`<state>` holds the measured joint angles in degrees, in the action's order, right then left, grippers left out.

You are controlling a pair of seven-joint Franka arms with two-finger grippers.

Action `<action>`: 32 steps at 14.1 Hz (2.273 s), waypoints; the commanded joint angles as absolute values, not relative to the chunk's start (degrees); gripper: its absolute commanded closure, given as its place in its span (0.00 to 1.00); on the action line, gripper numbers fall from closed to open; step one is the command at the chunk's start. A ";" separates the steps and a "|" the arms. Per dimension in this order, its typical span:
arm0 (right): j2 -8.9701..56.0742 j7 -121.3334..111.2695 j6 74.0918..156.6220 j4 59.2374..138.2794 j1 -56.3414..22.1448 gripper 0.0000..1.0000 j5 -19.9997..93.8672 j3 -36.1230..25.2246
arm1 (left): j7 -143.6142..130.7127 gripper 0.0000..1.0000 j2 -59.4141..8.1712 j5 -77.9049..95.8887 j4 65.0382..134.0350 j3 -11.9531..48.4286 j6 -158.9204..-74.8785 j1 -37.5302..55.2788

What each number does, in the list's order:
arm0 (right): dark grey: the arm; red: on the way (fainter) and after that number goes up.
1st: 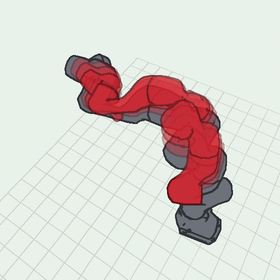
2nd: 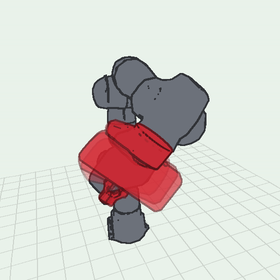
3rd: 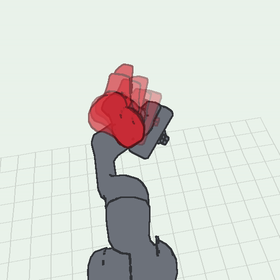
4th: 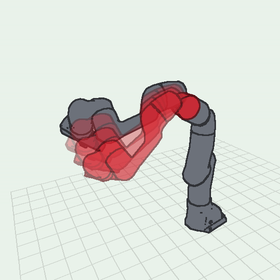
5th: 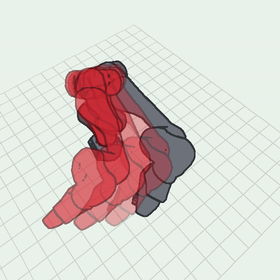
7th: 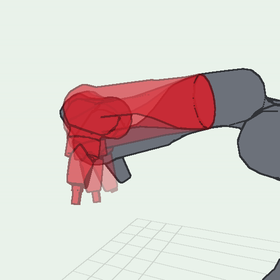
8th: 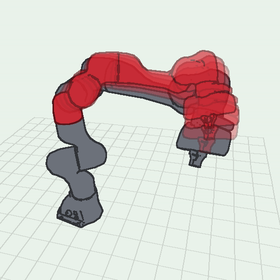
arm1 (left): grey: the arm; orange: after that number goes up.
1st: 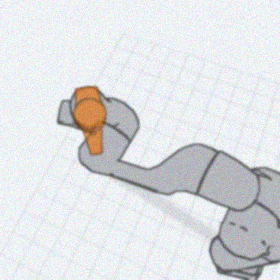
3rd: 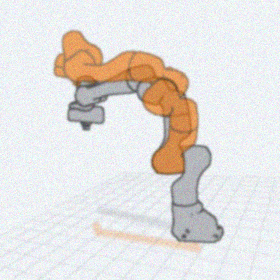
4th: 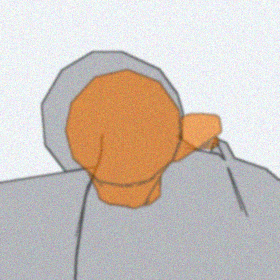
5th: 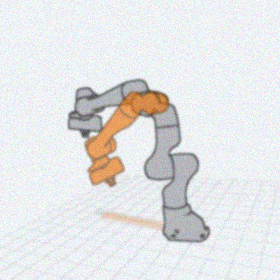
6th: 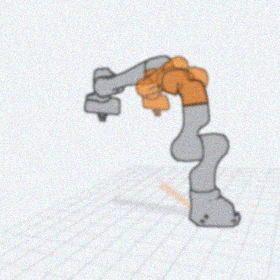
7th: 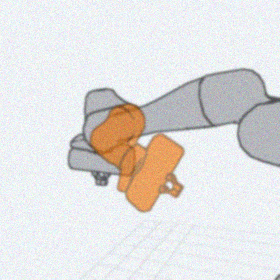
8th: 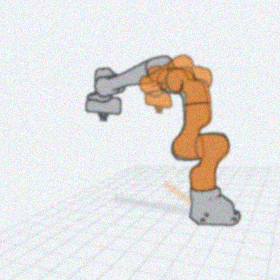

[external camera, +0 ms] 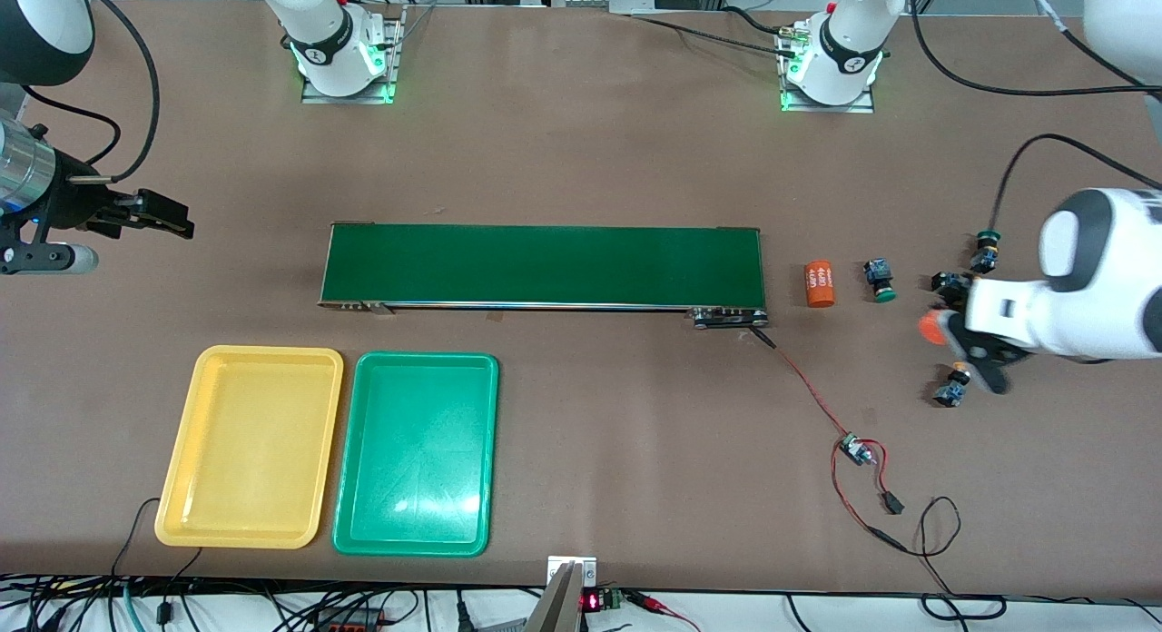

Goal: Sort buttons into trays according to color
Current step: 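Grasp the orange cylinder with the left gripper and carry it over the belt, then lower the cylinder onto the belt, open the left gripper, withdraw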

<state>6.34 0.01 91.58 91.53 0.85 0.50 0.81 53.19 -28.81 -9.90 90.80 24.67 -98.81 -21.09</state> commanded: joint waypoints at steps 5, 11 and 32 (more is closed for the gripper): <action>6.33 0.70 91.58 91.23 1.58 0.00 1.49 1.32 | 54.58 0.76 -33.84 -9.76 95.01 41.83 -99.66 -18.91; 6.50 0.70 91.58 91.23 1.58 0.00 1.49 1.23 | 51.07 0.77 -33.14 -12.74 103.34 41.84 -111.34 -11.08; 6.50 0.79 91.58 91.23 1.49 0.00 1.49 1.23 | -0.08 0.00 -27.86 -15.29 86.41 41.40 -91.41 -15.28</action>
